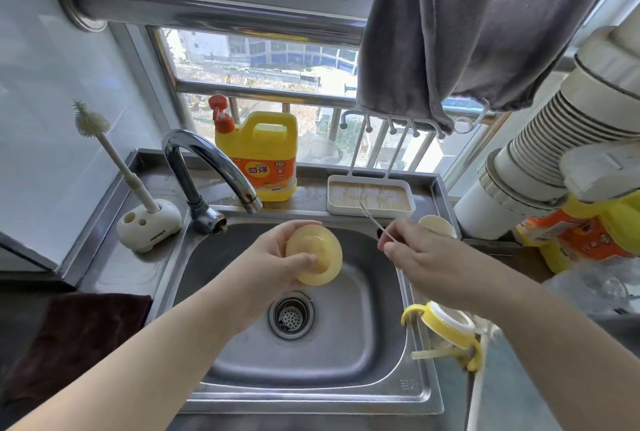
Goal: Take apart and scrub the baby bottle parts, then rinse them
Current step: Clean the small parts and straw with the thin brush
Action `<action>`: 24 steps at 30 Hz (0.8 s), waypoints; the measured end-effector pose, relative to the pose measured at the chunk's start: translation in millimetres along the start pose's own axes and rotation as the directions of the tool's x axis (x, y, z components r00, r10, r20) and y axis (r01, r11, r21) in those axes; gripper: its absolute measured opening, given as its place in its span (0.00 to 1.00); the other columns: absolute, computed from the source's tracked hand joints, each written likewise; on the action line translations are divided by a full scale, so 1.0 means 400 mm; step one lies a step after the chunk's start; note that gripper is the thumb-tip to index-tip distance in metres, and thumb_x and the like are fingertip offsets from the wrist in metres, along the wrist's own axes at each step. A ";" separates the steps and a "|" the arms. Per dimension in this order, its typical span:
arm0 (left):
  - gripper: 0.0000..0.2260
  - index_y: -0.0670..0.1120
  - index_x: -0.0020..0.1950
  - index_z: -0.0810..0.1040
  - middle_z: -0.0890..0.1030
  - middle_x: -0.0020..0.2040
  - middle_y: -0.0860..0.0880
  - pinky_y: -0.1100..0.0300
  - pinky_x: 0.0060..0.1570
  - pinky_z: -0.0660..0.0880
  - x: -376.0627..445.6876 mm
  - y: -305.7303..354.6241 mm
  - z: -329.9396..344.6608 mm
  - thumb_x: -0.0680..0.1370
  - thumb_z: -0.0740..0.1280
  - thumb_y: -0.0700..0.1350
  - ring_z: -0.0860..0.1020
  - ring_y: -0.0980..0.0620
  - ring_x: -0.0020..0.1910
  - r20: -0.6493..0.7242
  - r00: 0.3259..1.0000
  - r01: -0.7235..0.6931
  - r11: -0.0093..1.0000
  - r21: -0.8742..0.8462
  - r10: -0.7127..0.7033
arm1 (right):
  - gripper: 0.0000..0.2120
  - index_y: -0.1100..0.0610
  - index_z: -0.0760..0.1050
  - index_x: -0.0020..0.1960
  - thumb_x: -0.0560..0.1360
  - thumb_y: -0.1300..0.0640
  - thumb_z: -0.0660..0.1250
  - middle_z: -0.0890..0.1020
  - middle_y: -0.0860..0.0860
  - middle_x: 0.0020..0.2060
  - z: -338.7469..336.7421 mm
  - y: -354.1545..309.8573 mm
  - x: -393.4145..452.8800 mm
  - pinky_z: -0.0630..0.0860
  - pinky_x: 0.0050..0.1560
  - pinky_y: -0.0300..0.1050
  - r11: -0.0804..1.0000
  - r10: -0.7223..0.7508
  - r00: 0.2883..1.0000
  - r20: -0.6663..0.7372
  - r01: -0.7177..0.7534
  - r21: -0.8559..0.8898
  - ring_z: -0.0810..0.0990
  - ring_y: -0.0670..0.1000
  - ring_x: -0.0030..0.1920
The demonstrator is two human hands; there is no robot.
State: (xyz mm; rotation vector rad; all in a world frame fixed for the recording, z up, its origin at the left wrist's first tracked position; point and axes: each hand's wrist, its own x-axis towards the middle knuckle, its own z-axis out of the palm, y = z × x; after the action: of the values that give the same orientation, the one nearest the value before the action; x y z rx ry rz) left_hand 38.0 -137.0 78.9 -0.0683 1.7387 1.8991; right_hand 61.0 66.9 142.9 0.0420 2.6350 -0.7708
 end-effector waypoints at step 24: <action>0.23 0.65 0.51 0.79 0.83 0.46 0.57 0.59 0.45 0.80 -0.017 -0.020 0.035 0.68 0.72 0.38 0.81 0.55 0.42 -0.017 0.952 -0.282 0.899 0.336 0.306 | 0.09 0.52 0.80 0.43 0.75 0.52 0.62 0.76 0.43 0.32 0.043 -0.055 -0.004 0.73 0.39 0.41 0.987 -0.118 0.960 -0.253 0.084 -0.140 0.76 0.46 0.39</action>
State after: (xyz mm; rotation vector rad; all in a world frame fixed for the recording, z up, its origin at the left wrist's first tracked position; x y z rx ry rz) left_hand 51.9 -126.6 76.5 0.2741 2.1955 1.7914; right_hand 65.7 39.3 141.7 -0.0292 2.9524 -0.6654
